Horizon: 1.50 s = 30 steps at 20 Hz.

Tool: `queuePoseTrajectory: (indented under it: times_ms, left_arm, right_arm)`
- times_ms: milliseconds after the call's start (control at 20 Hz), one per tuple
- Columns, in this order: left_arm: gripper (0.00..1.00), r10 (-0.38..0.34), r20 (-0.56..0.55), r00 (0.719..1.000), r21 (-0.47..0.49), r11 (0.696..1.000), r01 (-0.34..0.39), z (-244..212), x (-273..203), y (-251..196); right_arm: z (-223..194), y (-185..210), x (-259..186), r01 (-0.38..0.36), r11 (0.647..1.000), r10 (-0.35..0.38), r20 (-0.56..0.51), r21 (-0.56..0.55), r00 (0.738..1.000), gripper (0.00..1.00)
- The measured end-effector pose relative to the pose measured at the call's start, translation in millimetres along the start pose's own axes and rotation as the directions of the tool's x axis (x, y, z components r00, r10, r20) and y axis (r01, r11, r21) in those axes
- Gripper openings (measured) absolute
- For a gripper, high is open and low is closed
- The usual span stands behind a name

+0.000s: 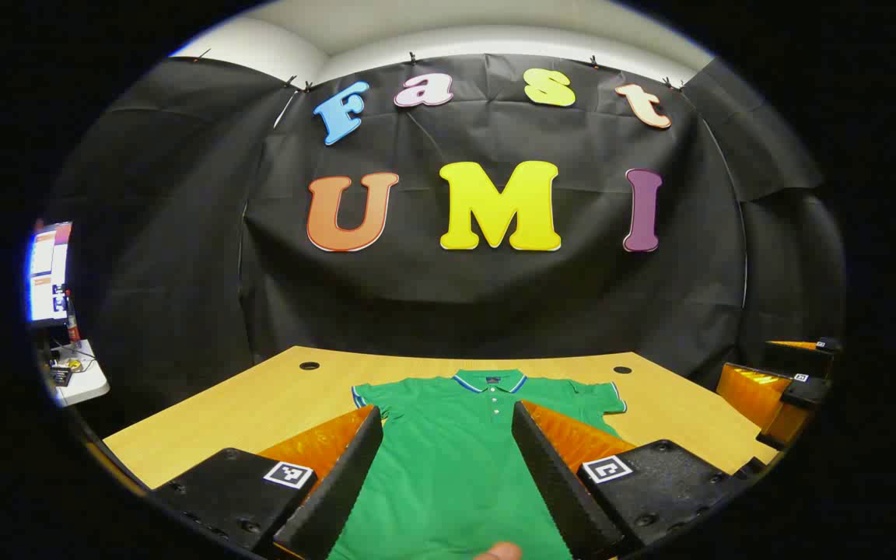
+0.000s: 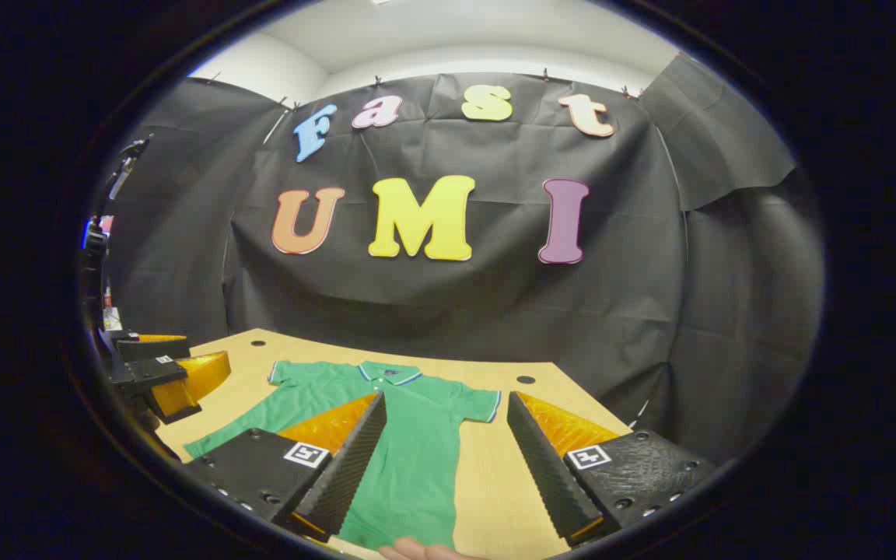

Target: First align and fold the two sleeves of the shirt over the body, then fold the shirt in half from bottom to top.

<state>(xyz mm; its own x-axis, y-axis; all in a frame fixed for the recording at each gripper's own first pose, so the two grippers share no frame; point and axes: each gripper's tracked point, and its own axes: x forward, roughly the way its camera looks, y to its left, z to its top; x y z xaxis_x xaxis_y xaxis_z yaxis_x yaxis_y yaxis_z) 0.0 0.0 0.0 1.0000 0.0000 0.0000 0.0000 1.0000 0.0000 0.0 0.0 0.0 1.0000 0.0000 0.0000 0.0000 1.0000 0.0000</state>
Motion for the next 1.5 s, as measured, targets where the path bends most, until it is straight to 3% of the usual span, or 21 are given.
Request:
queuePoseTrajectory:
  times_ms: [300, 700, 900, 1250, 1350, 1500]
  left_arm:
    - [1.0, 0.048, 0.025, 0.999, 0.03, 0.998, -0.049, 7, 1, 16]
    - [1.0, 0.025, 0.028, 0.999, 0.047, 0.999, -0.026, 6, 1, 10]
    - [1.0, 0.015, 0.022, 1.0, 0.054, 0.998, -0.017, 3, 4, 7]
    - [1.0, 0.012, 0.017, 1.0, 0.056, 0.998, -0.013, -1, 8, 7]
    - [1.0, 0.017, 0.018, 1.0, 0.066, 0.998, -0.018, -2, 11, 9]
    - [1.0, 0.038, 0.006, 0.999, 0.087, 0.996, -0.038, -9, 17, 14]
  right_arm:
    - [-2, -6, 3, 0.022, 1.0, -0.022, -0.008, -0.014, 1.0, 0.94]
    - [-6, -15, 11, 0.037, 0.999, -0.037, -0.025, -0.004, 0.999, 0.95]
    - [-8, -25, 38, 0.059, 0.998, -0.06, -0.043, -0.023, 0.997, 0.96]
    - [-11, -54, 157, 0.079, 0.997, -0.082, -0.125, -0.023, 0.989, 0.95]
    - [-29, -65, 204, 0.079, 0.997, -0.077, -0.203, 0.001, 0.976, 0.95]
    - [-59, -94, 264, 0.135, 0.991, -0.125, -0.296, 0.013, 0.947, 0.95]
